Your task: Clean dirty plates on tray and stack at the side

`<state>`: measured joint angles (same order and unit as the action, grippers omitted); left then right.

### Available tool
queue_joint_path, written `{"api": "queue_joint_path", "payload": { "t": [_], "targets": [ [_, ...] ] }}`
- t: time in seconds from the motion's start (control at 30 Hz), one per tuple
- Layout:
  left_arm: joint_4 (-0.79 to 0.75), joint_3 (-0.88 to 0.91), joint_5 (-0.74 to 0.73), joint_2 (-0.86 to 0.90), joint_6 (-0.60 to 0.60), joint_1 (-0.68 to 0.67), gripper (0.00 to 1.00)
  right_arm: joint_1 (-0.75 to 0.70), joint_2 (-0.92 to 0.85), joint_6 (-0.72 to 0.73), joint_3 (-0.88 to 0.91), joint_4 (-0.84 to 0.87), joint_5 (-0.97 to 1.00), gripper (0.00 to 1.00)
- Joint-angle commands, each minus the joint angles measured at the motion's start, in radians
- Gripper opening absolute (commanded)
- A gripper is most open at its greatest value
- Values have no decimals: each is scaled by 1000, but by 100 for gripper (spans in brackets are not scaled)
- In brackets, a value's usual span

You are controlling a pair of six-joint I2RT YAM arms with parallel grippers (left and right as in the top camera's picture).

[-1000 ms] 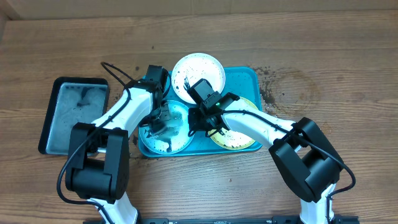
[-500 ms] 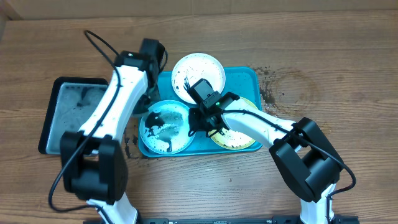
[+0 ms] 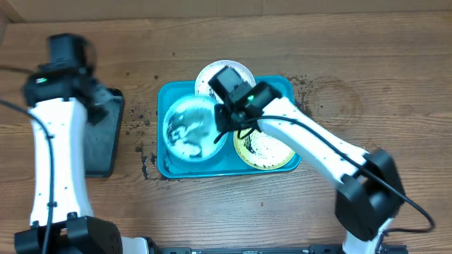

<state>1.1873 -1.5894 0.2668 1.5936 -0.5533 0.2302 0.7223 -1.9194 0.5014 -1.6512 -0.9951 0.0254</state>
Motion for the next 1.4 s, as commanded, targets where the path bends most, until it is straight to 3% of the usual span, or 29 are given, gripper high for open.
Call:
{"api": "queue_joint_path", "payload": {
  "t": [0.0,0.27,0.73,0.97,1.37],
  "targets": [
    [2,8,-118,6,-19,110,4,18,66,-83,-119,-79,238,4],
    [-1,11,-216,33,-19,271,4,142,66,-193,-272,-238,617,4],
    [5,11,-233,86,-19,280,4,408,66,-361,-275,-202,1113,4],
    [5,11,-246,86,-8,280,4,481,66,-529,-275,-58,1217,4],
    [6,11,-251,86,-8,280,4,489,66,-581,-275,-31,1231,4]
  ]
}}
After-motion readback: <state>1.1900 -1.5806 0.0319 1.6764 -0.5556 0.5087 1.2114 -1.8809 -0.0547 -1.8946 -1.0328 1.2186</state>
